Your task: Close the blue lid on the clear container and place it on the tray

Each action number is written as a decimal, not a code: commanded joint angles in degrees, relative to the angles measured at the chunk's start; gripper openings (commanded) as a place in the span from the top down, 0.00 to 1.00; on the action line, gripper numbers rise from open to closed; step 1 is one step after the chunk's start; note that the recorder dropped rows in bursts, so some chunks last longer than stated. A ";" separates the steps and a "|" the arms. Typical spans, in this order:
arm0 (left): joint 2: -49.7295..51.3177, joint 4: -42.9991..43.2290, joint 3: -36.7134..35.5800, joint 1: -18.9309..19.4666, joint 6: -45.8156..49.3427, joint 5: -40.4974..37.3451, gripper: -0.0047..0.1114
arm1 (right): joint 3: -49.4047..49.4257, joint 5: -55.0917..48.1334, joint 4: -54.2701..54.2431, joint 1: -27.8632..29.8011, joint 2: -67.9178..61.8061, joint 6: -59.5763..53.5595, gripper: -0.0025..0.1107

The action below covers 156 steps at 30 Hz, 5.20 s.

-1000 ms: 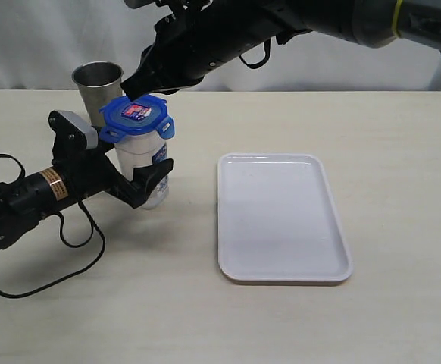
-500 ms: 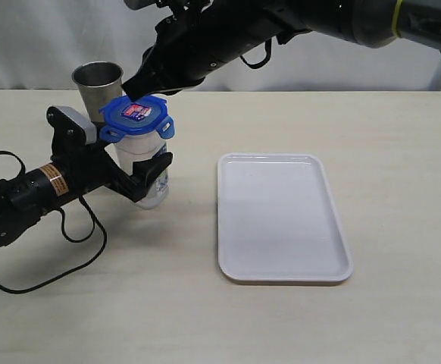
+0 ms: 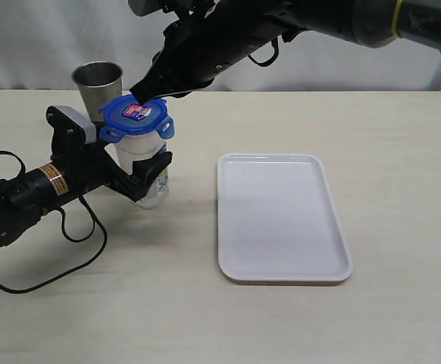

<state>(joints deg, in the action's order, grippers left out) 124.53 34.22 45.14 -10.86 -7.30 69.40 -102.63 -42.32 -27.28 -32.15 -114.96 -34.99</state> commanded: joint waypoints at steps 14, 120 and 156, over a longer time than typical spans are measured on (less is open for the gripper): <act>0.10 1.26 0.28 -2.14 -0.63 0.56 0.96 | 0.04 -1.03 3.56 5.25 0.72 10.83 0.47; -1.70 51.15 12.28 8.11 -23.12 0.56 0.96 | -9.31 -25.46 -8.72 4.41 -0.21 -12.41 0.54; -1.70 51.20 12.28 8.11 -24.58 0.56 0.96 | 23.53 12.25 42.91 -14.61 1.31 -12.72 0.59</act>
<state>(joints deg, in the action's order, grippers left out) 123.24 83.39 57.58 -2.47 -31.37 67.24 -81.41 -25.61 16.16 -47.33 -110.35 -49.00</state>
